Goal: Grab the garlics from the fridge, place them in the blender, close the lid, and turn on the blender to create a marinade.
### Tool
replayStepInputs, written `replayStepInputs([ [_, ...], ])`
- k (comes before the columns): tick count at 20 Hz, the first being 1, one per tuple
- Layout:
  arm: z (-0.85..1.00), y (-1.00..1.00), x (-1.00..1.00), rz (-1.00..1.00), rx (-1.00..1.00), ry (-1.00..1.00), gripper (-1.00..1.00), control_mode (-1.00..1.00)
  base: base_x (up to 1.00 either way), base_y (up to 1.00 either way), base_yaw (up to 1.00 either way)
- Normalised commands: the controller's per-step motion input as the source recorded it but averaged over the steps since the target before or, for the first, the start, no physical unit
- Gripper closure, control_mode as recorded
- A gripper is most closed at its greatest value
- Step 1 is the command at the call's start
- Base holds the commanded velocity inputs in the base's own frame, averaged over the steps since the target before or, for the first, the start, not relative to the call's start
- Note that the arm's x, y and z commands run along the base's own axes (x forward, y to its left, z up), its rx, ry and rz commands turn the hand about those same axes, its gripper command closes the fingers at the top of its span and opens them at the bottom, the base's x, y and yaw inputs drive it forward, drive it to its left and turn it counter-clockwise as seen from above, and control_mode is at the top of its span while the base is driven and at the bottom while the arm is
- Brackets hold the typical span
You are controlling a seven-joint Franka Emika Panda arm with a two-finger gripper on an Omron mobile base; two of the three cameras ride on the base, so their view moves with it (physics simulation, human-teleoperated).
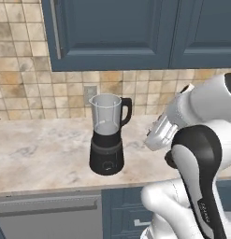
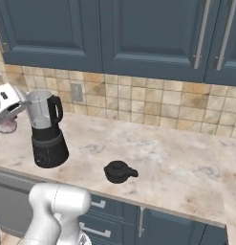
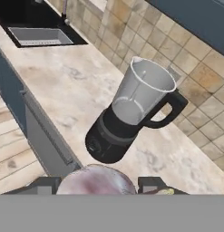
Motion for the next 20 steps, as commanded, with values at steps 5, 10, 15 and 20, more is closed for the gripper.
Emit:
replayStepInputs([
  [5, 0.03, 0.45, 0.91, -0.22, 0.0, -0.03, 1.0, -1.0, 0.0, 0.0, 0.0],
  [10, 0.05, 0.14, 0.84, -0.12, 0.0, 0.0, 1.0, -1.0, 0.0, 0.0, 0.0],
  [15, 0.02, 0.05, 0.95, -0.05, 0.02, 0.01, 1.0, -1.0, 0.0, 0.0, 0.0],
  [20, 0.0, 0.3, 1.0, -0.01, 0.02, 0.07, 1.0, -1.0, 0.0, 0.0, 0.0],
])
